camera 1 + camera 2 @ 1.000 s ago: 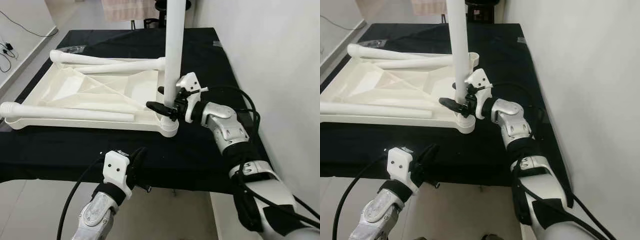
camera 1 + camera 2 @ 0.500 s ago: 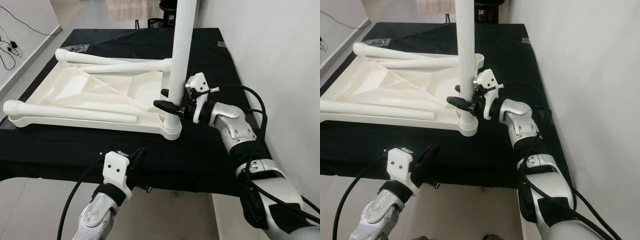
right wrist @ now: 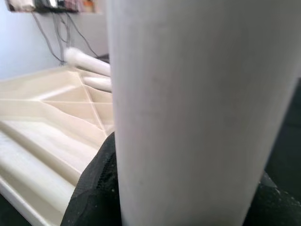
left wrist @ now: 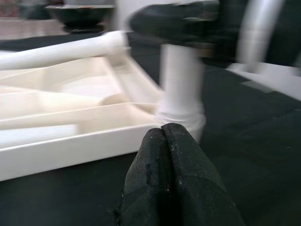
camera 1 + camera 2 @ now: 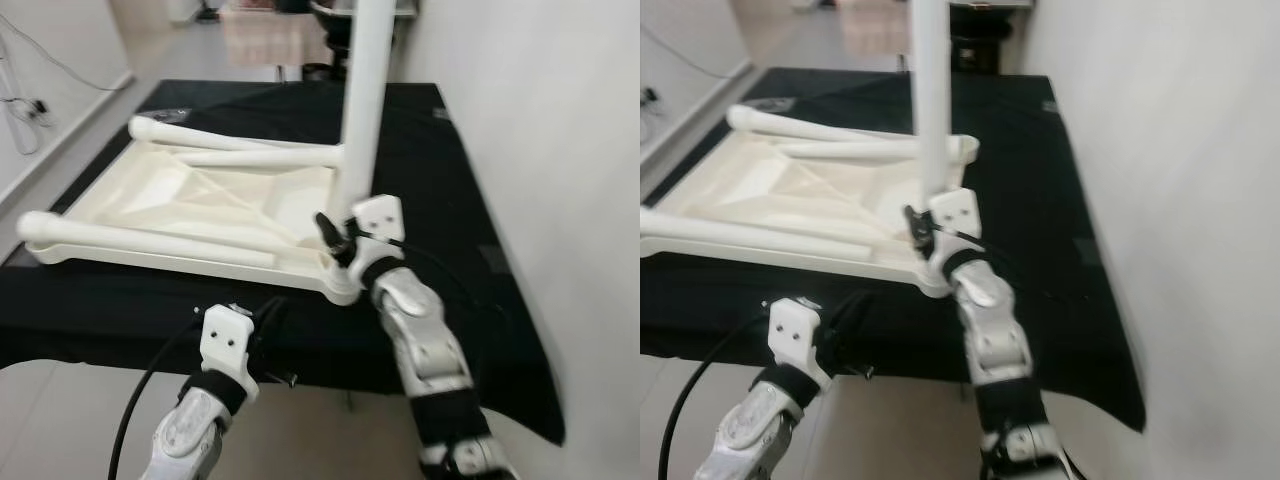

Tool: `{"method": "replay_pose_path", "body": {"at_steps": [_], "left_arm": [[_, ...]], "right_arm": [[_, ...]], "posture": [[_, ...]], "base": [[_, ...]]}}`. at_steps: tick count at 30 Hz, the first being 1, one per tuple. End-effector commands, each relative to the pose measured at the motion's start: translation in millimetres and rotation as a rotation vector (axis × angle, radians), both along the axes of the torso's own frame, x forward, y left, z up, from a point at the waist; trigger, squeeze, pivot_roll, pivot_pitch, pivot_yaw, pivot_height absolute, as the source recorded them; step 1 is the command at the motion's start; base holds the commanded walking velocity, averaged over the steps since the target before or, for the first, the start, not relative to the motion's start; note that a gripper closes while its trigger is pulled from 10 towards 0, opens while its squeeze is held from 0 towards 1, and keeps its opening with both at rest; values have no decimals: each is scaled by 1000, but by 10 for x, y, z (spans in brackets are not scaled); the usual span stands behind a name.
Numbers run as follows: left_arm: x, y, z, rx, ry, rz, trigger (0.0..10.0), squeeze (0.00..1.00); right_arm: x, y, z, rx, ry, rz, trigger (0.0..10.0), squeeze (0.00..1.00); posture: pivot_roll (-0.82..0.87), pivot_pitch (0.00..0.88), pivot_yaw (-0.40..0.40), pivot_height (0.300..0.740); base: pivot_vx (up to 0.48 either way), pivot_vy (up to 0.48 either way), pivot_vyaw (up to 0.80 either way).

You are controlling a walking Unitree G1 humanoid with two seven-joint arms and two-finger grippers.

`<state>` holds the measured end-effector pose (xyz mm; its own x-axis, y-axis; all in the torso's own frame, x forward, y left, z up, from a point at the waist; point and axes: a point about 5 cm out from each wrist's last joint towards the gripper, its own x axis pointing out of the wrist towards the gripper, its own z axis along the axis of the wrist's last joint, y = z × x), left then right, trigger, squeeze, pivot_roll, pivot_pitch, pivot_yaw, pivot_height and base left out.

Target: Building children table

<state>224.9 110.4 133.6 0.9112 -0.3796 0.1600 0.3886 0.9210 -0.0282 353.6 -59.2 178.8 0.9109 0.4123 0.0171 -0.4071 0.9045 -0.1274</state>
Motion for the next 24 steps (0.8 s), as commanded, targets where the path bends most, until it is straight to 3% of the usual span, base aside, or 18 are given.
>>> {"method": "replay_pose_path", "body": {"at_steps": [1,3,4,7,8,9,10,13,18,24], "left_arm": [[-16,21,-61,16,21,9,10000,0],[-14,22,-61,16,21,11,10000,0],[-12,17,-63,15,22,9,10000,0],[-11,7,-67,13,24,5,10000,0],[-11,2,-69,12,25,4,10000,0],[-11,-2,-70,12,25,3,10000,0],[-11,-6,-73,11,26,3,10000,0],[-10,-9,-76,11,26,3,10000,0],[-11,-27,-84,8,26,5,10000,0],[-17,-35,-87,6,26,5,10000,0]], "right_arm": [[-23,-71,-445,-59,180,-40,10000,0],[-48,-37,-383,-44,173,-47,10000,0],[-18,-35,-302,-16,149,-17,10000,1000],[53,-92,-85,27,83,18,10000,1000],[101,-147,4,34,50,59,10000,271],[135,-186,66,39,27,89,10000,271],[173,-225,119,45,15,148,10000,0],[210,-263,164,52,7,205,10000,0],[246,-518,246,-158,2,499,10000,0],[217,-587,244,-212,23,624,10000,0]], "posture": [[161,132,-16,740],[161,132,-16,740],[161,128,-15,740],[160,126,-15,740],[159,124,-17,740],[159,124,-17,740],[159,123,-20,740],[159,122,-21,740],[160,114,-29,740],[167,114,-32,740]], "base": [[0,0,0],[0,0,0],[0,0,0],[0,0,0],[0,0,0],[0,0,0],[0,0,0],[0,0,0],[0,0,0],[0,0,0]]}}
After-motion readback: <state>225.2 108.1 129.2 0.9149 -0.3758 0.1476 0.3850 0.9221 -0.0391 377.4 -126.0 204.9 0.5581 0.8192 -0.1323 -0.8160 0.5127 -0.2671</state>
